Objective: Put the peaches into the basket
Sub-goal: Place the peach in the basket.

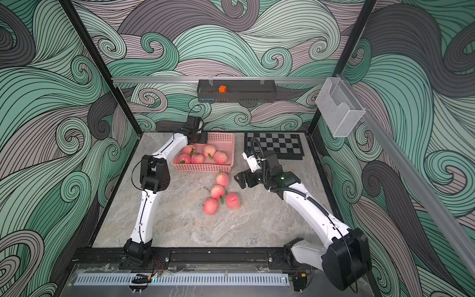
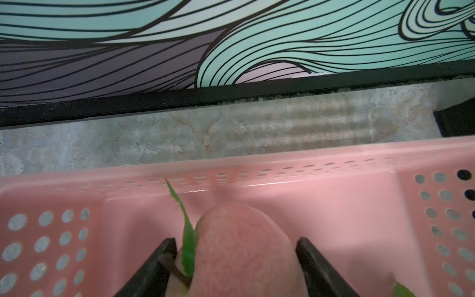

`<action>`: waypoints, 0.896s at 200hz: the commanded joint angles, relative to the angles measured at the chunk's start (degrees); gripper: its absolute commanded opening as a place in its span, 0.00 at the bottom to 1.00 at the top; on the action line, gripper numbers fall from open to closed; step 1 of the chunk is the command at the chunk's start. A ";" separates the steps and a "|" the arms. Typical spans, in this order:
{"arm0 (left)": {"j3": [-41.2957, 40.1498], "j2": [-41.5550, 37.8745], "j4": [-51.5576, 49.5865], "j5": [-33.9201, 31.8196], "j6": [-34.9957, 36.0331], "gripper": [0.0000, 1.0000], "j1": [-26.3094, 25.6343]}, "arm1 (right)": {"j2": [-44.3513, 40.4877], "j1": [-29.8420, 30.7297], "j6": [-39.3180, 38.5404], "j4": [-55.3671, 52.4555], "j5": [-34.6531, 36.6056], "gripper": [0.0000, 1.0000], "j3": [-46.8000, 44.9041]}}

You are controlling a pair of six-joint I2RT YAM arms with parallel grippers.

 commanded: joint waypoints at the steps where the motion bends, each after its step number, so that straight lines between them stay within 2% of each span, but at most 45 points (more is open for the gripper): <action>1: 3.05 1.49 0.64 1.13 0.09 0.69 0.98 | 0.26 -0.23 -0.42 -0.47 -0.58 0.99 1.92; 118: 3.57 3.29 -0.13 3.54 -0.44 0.72 2.00 | -0.36 -0.25 -0.14 -0.96 -0.33 0.99 2.24; 179: 3.57 3.62 0.11 4.53 -0.53 0.79 2.10 | -0.89 -0.23 -0.43 -1.23 0.29 0.99 1.85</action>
